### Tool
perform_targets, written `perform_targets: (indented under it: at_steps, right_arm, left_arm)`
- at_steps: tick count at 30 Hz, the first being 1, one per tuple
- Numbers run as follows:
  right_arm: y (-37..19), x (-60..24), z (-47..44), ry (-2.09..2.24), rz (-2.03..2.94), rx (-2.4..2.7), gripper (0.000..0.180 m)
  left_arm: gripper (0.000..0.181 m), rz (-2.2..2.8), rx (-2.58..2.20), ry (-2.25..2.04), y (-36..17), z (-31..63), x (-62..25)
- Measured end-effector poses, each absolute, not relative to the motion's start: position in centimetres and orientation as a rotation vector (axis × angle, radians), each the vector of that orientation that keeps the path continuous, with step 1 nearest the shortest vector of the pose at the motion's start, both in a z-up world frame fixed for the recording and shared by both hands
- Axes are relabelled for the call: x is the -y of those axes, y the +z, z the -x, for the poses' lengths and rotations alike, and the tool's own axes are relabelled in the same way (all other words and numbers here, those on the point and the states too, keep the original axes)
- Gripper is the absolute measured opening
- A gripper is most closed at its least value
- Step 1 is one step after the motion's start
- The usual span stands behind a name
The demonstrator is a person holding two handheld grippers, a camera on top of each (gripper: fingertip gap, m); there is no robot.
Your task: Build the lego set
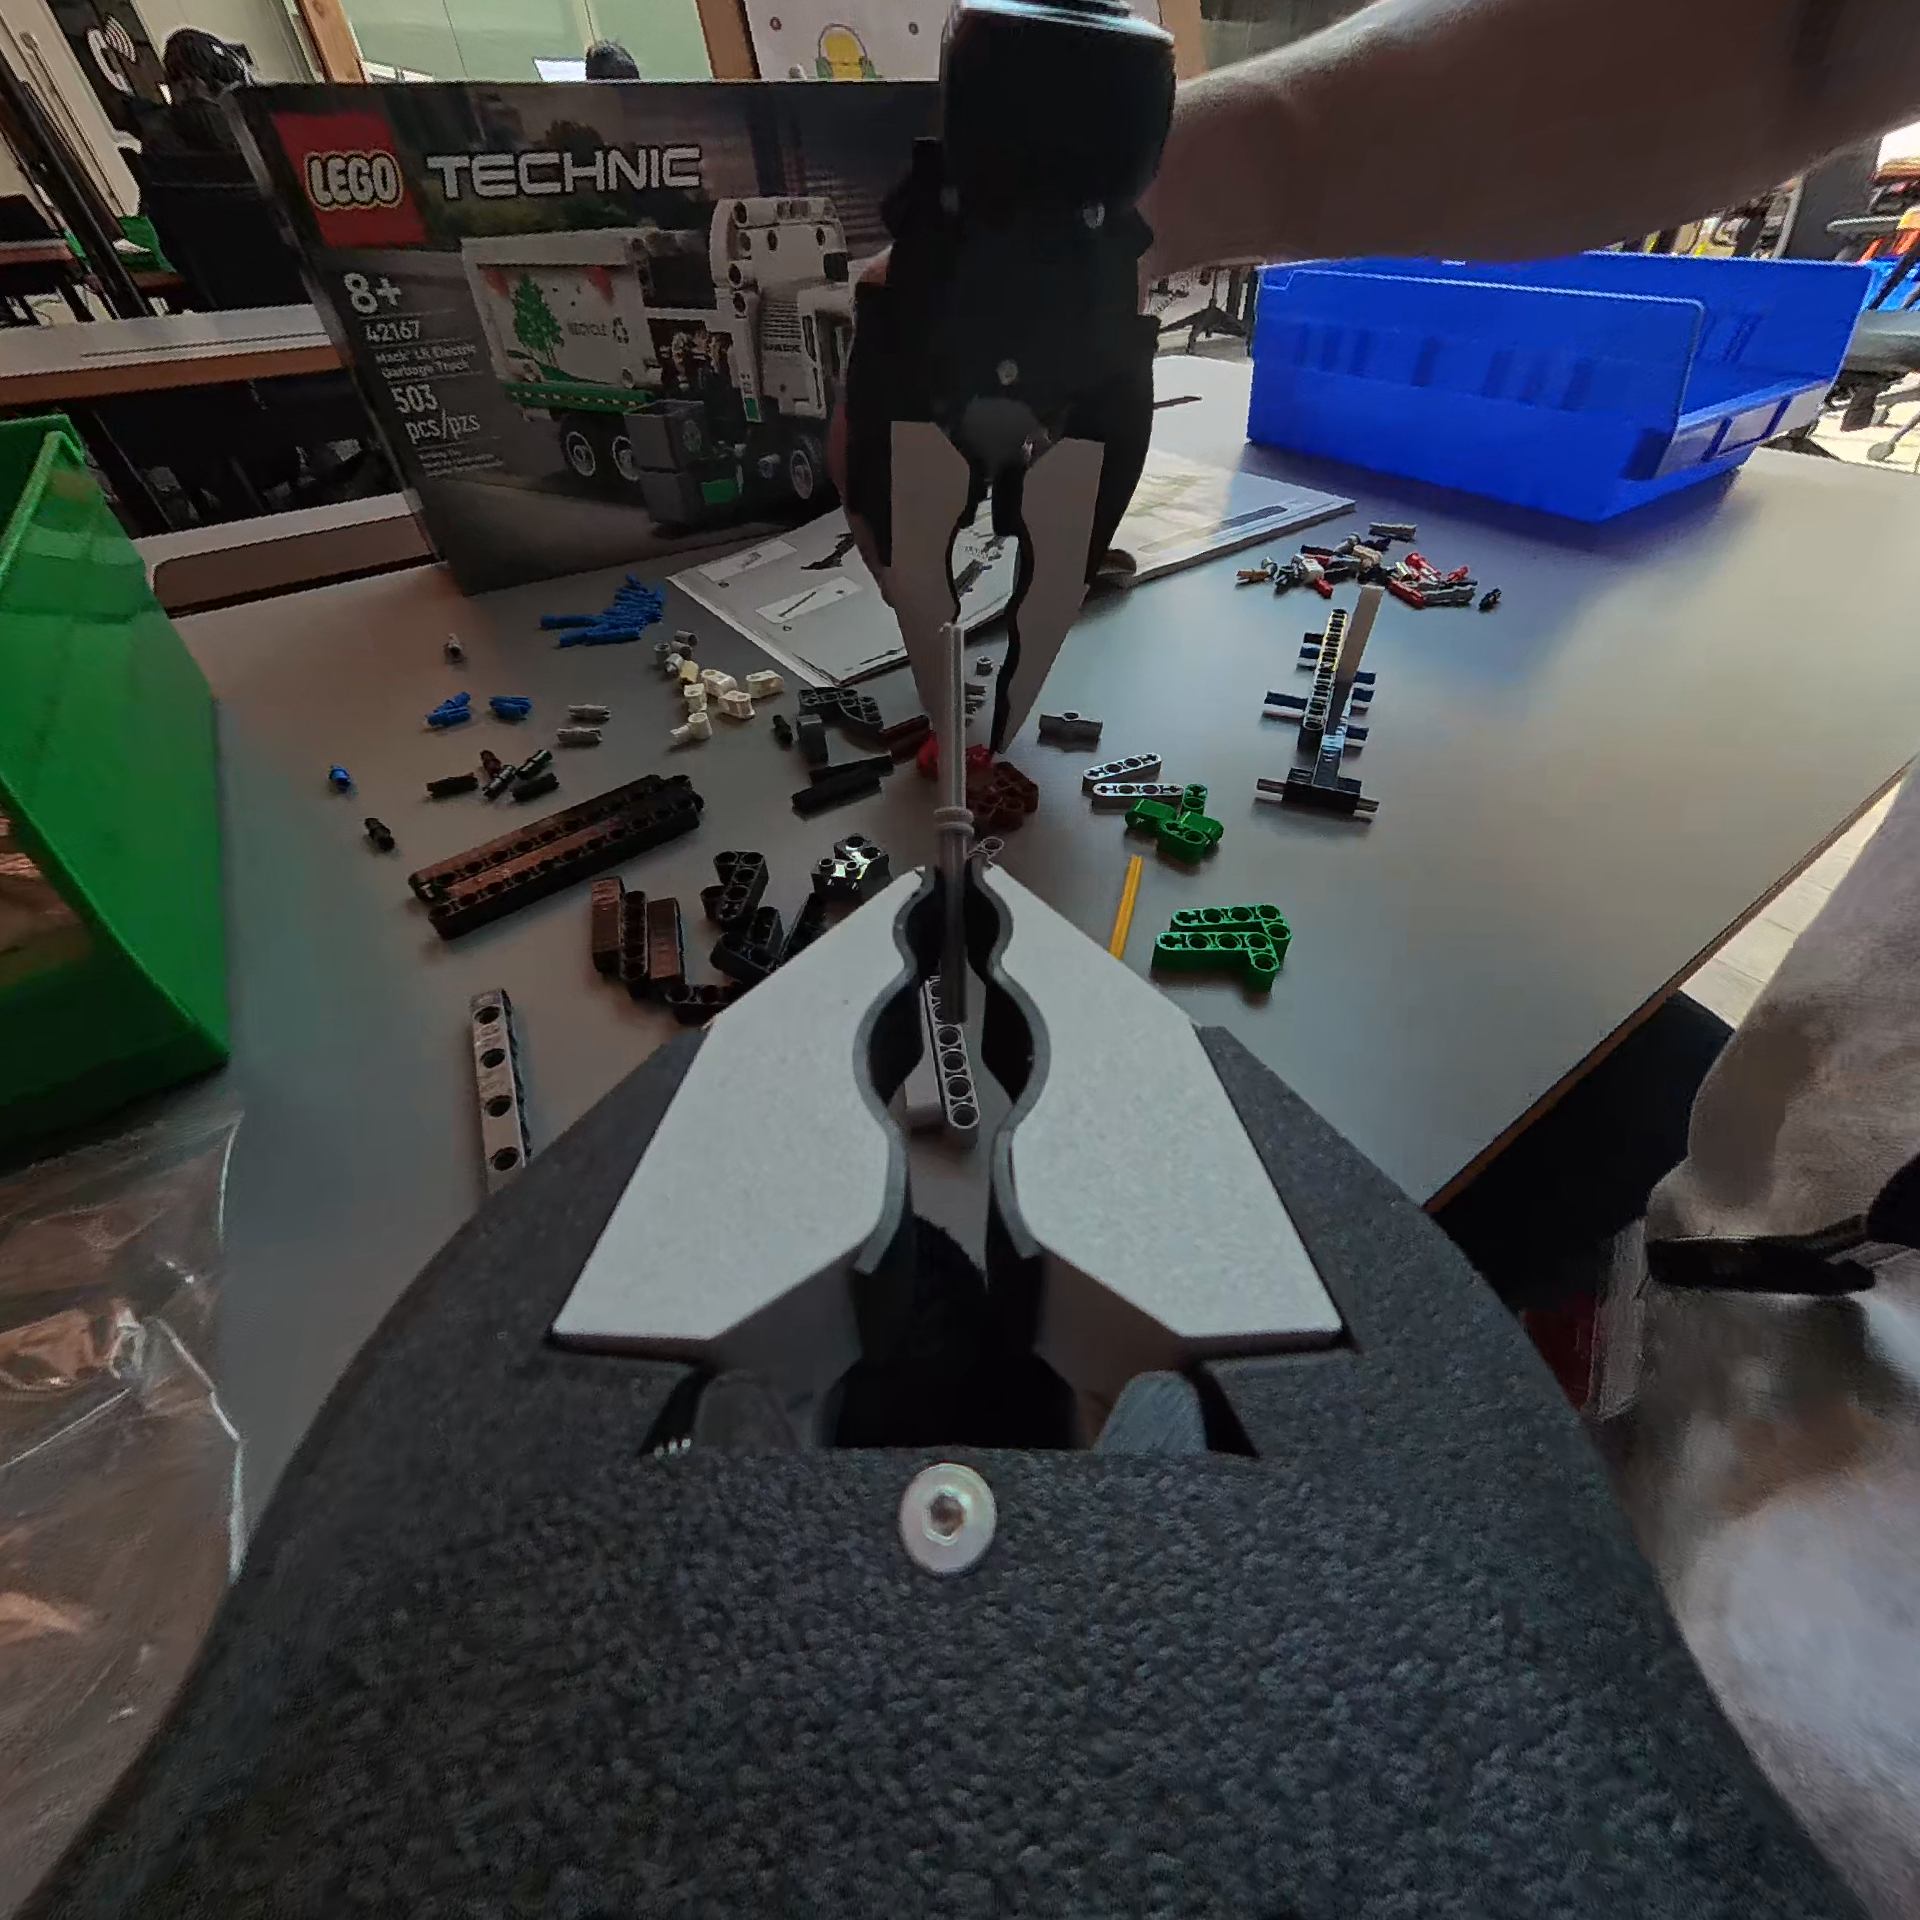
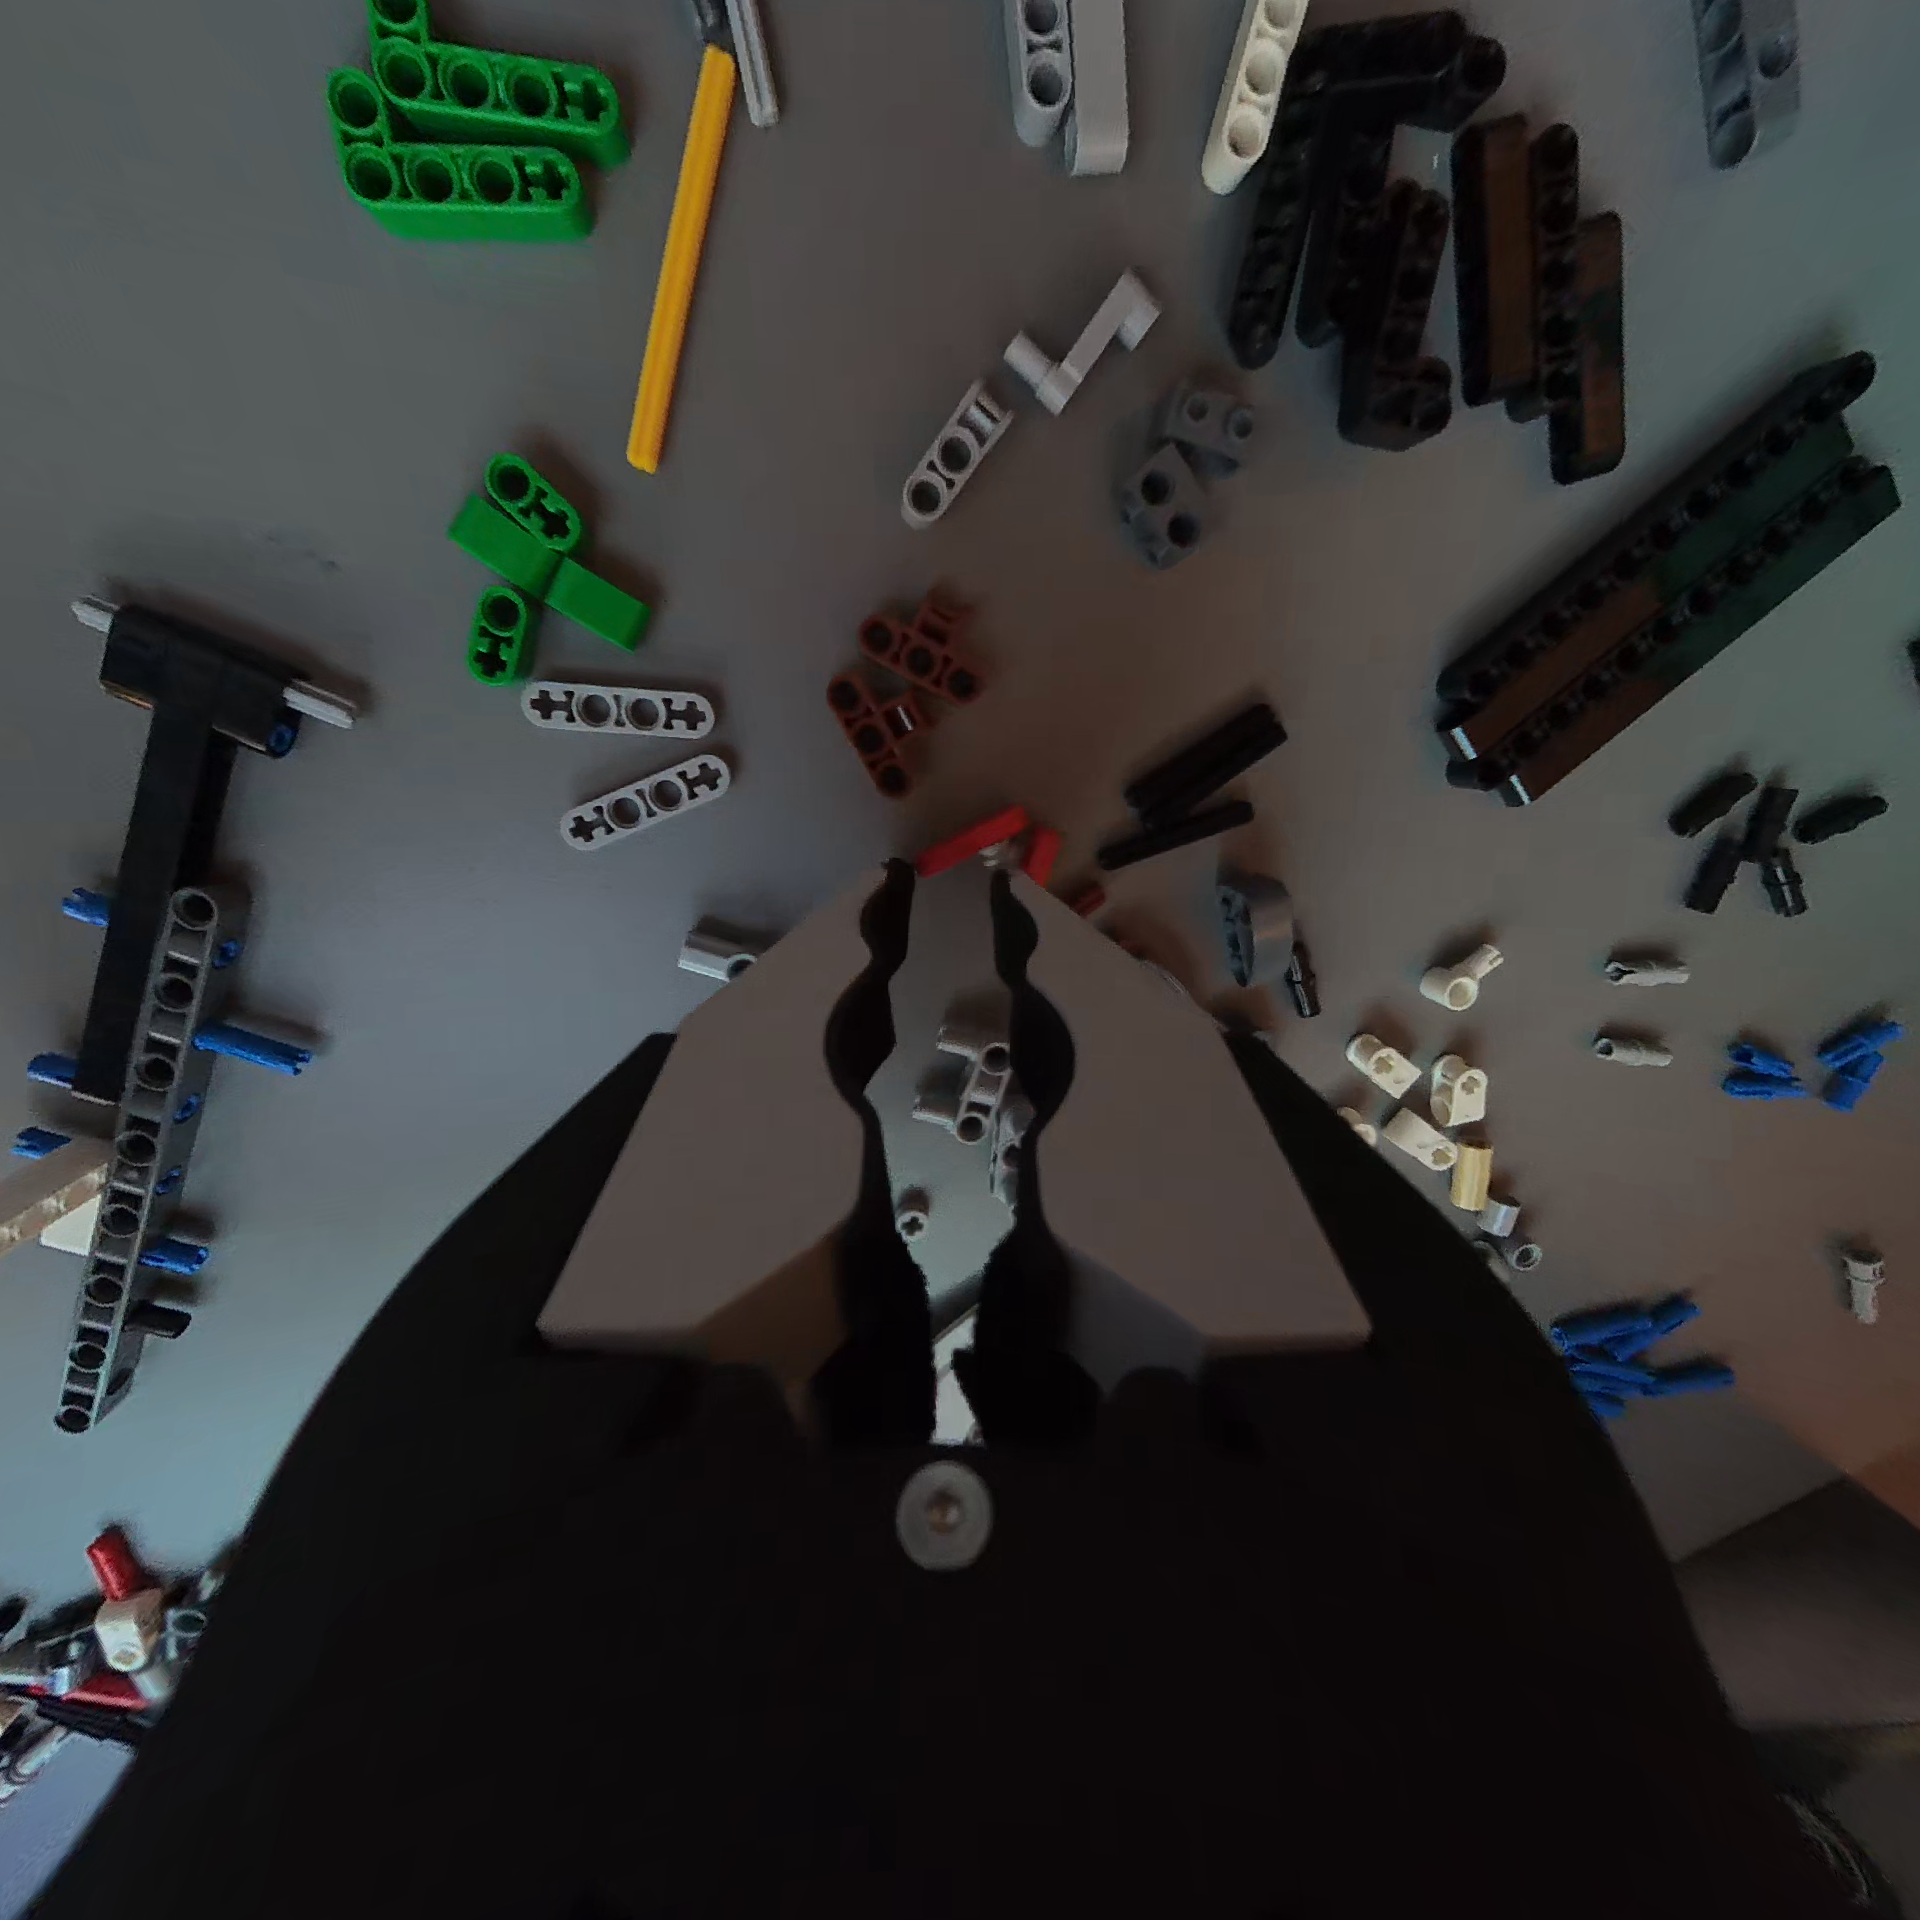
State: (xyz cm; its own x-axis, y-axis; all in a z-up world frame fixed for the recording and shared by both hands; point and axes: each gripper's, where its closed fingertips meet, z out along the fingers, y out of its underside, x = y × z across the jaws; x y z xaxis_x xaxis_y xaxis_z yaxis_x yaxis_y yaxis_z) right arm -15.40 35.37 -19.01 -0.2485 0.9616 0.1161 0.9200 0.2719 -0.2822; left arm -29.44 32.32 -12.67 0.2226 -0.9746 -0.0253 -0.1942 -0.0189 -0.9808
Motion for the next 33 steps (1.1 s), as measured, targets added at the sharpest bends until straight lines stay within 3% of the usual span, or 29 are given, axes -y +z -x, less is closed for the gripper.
perform_targets:
  at_steps: [33]
  right_arm:
    - [-19.2, -36.0, 16.8, 0.117, 1.399, 2.688, 0.015]
  left_arm:
    - [0.003, 1.425, -1.220, -0.915, -12.8, 29.4, -31.6]
